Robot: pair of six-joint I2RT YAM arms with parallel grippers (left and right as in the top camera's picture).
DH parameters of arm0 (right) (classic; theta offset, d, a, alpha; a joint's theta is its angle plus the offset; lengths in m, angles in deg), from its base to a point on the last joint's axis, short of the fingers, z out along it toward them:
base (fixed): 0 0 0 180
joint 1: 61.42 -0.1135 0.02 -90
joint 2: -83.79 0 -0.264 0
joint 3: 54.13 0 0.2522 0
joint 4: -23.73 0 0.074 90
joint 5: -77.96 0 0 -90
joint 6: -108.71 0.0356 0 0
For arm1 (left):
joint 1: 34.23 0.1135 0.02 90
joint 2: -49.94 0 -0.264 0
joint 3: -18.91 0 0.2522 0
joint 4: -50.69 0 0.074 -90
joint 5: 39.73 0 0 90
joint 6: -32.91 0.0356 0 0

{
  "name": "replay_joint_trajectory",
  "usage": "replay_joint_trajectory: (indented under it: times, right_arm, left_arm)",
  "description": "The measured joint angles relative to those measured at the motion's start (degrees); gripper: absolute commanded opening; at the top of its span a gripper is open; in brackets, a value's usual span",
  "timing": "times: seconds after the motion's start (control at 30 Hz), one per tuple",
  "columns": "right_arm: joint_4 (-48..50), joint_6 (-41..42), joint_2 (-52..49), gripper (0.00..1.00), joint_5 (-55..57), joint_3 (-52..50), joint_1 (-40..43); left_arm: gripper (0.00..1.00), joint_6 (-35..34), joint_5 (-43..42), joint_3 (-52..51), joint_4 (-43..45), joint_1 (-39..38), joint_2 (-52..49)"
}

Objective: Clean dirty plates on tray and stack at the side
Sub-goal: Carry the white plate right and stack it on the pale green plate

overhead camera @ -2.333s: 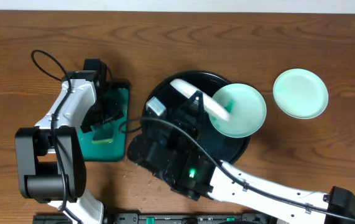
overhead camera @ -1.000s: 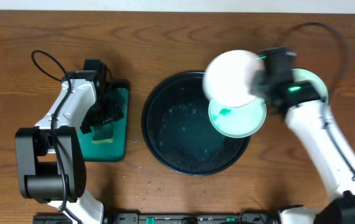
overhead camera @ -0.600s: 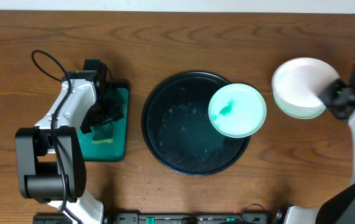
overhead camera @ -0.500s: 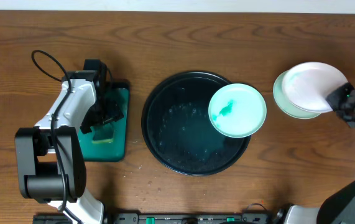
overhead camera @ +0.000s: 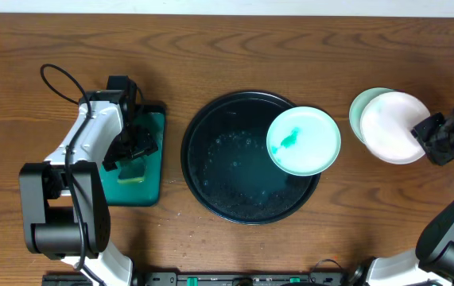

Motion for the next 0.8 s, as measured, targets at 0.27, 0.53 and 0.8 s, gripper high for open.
replay_joint_trajectory:
  times: [0.27, 0.53, 0.8]
  right_arm:
    - [-0.6, -3.1, 2.0, 0.64, -7.6, 0.9, -0.2]
    - [-14.5, -2.6, 11.0, 0.31, -4.6, 2.6, -4.8]
    - [-20.5, 7.9, 10.9, 0.35, 5.4, -2.6, -5.3]
  left_arm:
    - [0.83, 0.0, 0.0, 0.0, 0.0, 0.0, 0.0]
    - [0.83, 0.0, 0.0, 0.0, 0.0, 0.0, 0.0]
    - [0.83, 0.0, 0.0, 0.0, 0.0, 0.0, 0.0]
